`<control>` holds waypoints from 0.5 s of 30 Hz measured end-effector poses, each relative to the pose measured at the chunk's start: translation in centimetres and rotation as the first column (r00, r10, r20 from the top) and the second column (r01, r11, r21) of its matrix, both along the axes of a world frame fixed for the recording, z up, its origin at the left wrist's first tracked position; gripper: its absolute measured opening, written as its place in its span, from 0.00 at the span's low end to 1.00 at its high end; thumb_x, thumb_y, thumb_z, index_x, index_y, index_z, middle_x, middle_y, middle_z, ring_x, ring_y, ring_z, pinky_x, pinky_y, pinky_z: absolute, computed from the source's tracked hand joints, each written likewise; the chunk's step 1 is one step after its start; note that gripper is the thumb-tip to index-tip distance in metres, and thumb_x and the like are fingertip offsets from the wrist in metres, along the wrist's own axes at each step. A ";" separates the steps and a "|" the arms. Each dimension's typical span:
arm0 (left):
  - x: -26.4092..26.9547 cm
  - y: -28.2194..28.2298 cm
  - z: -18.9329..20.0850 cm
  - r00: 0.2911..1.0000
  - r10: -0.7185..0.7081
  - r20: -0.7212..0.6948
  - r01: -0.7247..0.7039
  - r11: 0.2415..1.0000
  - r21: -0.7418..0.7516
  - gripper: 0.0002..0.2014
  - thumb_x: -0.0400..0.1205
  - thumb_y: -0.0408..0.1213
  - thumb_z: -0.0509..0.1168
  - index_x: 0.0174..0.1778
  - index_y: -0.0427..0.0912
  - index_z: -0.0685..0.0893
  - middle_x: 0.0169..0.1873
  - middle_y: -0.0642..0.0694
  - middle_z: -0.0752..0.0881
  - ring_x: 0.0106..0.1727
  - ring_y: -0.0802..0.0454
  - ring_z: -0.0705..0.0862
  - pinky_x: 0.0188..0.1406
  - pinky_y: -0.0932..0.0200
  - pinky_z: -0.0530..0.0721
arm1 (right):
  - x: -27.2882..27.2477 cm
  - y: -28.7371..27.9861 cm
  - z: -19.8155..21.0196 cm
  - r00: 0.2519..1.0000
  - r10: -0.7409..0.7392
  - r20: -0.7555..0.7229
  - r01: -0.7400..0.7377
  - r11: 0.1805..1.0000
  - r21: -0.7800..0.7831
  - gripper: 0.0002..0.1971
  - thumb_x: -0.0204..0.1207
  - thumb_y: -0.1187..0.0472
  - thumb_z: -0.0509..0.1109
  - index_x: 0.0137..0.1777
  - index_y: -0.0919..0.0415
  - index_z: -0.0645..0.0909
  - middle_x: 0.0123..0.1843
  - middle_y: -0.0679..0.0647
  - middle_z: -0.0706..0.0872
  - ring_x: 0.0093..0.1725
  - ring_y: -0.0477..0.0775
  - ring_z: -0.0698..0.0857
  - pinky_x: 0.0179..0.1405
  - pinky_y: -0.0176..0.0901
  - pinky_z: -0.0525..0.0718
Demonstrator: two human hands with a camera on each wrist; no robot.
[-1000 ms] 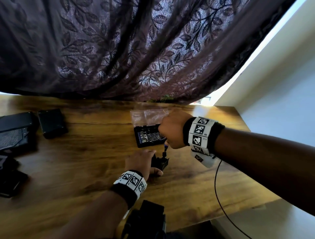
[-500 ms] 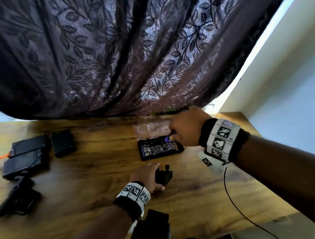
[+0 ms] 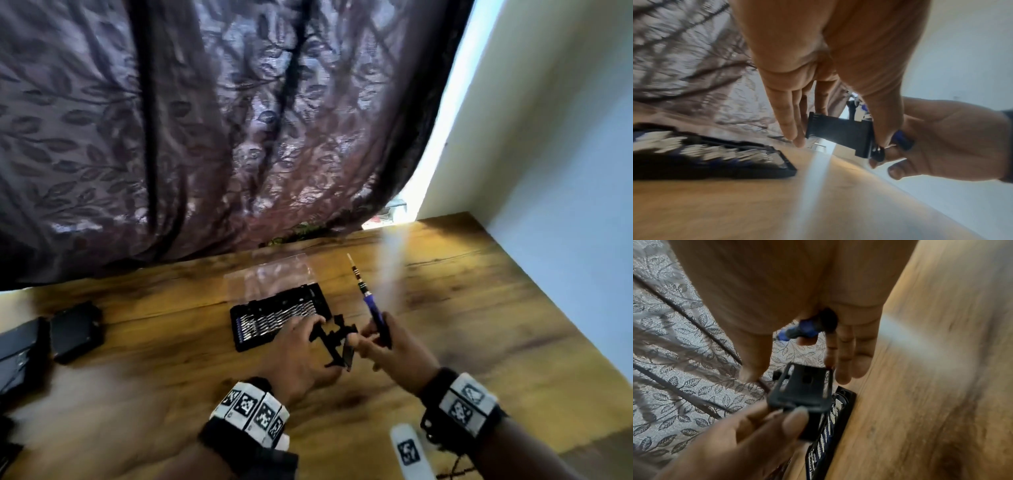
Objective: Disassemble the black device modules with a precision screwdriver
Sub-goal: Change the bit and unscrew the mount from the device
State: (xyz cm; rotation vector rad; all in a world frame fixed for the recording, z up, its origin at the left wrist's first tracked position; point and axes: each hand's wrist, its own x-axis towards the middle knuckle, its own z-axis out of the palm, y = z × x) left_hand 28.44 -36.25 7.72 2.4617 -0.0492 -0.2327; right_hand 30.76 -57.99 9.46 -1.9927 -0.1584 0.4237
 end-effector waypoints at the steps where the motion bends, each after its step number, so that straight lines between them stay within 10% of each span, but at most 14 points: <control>1: 0.3 -1.2 0.5 1.000 -0.002 0.020 0.002 1.000 0.007 0.43 0.67 0.59 0.81 0.78 0.59 0.72 0.69 0.57 0.75 0.65 0.61 0.73 0.60 0.67 0.69 | 0.1 -0.2 -0.4 1.000 0.001 -0.008 -0.001 1.000 0.000 0.33 0.59 0.25 0.76 0.56 0.46 0.75 0.50 0.52 0.87 0.46 0.56 0.91 0.43 0.54 0.91; 7: 2.2 -6.9 0.4 0.995 -0.093 0.033 0.091 0.994 0.059 0.44 0.68 0.57 0.81 0.81 0.56 0.72 0.75 0.56 0.76 0.74 0.60 0.74 0.63 0.76 0.64 | 1.1 -4.7 -4.0 0.995 -0.104 -0.012 0.105 0.989 0.105 0.20 0.60 0.37 0.80 0.49 0.26 0.74 0.53 0.50 0.89 0.51 0.51 0.93 0.52 0.62 0.91; 15: 4.0 -11.0 -0.3 0.964 -0.267 -0.009 0.267 0.957 0.110 0.47 0.70 0.53 0.83 0.85 0.59 0.69 0.81 0.58 0.72 0.78 0.62 0.71 0.70 0.77 0.58 | 2.5 -11.2 -3.9 0.993 0.115 -0.021 -0.116 0.993 -0.038 0.20 0.71 0.53 0.74 0.58 0.35 0.71 0.53 0.52 0.89 0.45 0.52 0.91 0.46 0.55 0.92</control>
